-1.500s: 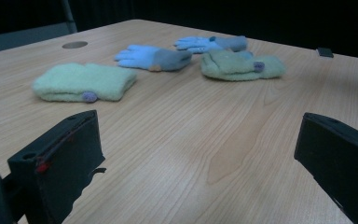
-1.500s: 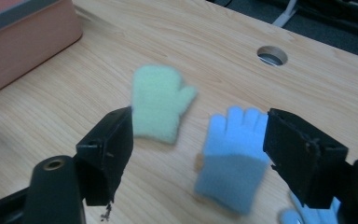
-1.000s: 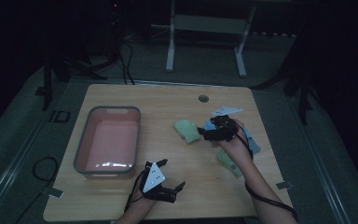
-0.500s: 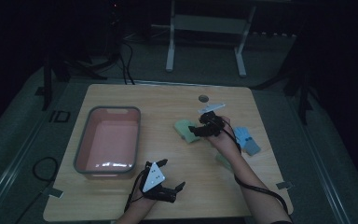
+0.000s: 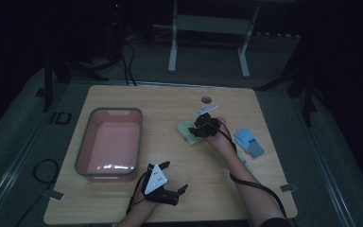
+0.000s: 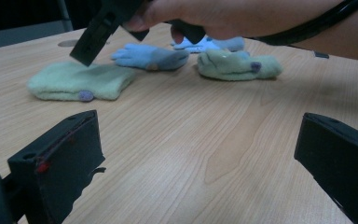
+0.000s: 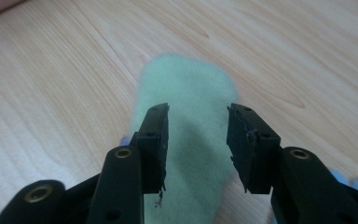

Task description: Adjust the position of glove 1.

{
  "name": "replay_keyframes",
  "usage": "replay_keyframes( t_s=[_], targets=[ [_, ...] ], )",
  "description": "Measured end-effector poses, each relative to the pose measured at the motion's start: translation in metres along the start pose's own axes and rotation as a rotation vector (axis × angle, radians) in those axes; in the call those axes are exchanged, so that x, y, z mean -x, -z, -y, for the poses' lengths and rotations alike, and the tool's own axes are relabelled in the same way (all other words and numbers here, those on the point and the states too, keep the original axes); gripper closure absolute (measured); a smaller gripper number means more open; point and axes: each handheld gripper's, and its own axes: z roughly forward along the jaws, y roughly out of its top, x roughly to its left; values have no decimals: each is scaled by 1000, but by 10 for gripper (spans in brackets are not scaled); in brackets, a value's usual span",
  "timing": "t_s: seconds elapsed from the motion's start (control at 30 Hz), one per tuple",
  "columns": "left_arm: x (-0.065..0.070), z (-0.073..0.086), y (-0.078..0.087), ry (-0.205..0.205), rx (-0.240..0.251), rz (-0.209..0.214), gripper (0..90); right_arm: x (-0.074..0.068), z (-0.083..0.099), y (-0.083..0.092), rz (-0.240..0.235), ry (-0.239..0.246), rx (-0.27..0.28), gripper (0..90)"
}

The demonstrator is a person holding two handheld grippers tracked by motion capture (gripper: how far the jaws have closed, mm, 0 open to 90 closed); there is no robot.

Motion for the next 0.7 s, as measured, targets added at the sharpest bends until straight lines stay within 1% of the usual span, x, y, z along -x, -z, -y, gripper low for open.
replay_keyframes(
  t_s=[0.03,0.1,0.17,0.23,0.3,0.33,0.37,0.4,0.43,0.5,0.53,0.57,0.6,0.63,0.67,0.7],
  targets=[
    [0,0,0,0,0,0,11,0,0,0,0,0,0,586],
    [0,0,0,0,0,0,11,1,0,-7,8,-6,-12,586],
    [0,0,0,-1,0,0,11,2,-1,-11,-8,-15,-12,585],
    [0,0,0,-1,1,1,11,2,-2,-18,5,-5,-37,572],
    [0,0,0,0,1,1,11,1,0,-25,12,-10,-63,567],
    [0,0,0,0,1,1,11,1,0,-25,12,-10,-63,567],
    [0,0,0,0,1,0,11,3,1,-28,-11,-45,-62,563],
    [0,0,0,-1,1,0,11,3,1,-28,-11,-45,-62,563],
    [0,0,0,-1,1,-1,11,4,2,-29,-26,-64,-58,575],
    [1,0,0,-3,1,-1,11,5,3,-29,-34,-70,-53,587],
    [1,0,0,-3,1,-1,11,6,4,-29,-40,-83,-51,602],
    [1,0,0,-3,1,-2,11,7,5,-29,-54,-93,-43,659],
    [0,0,0,-1,1,-2,11,7,5,-29,-54,-93,-43,659],
    [0,0,0,0,1,-1,11,5,5,-29,-61,-92,-41,727],
    [0,0,0,1,0,-2,11,5,5,-29,-61,-92,-41,727],
    [0,0,0,4,0,-3,11,1,4,-29,-47,-83,-44,763]
  ],
)
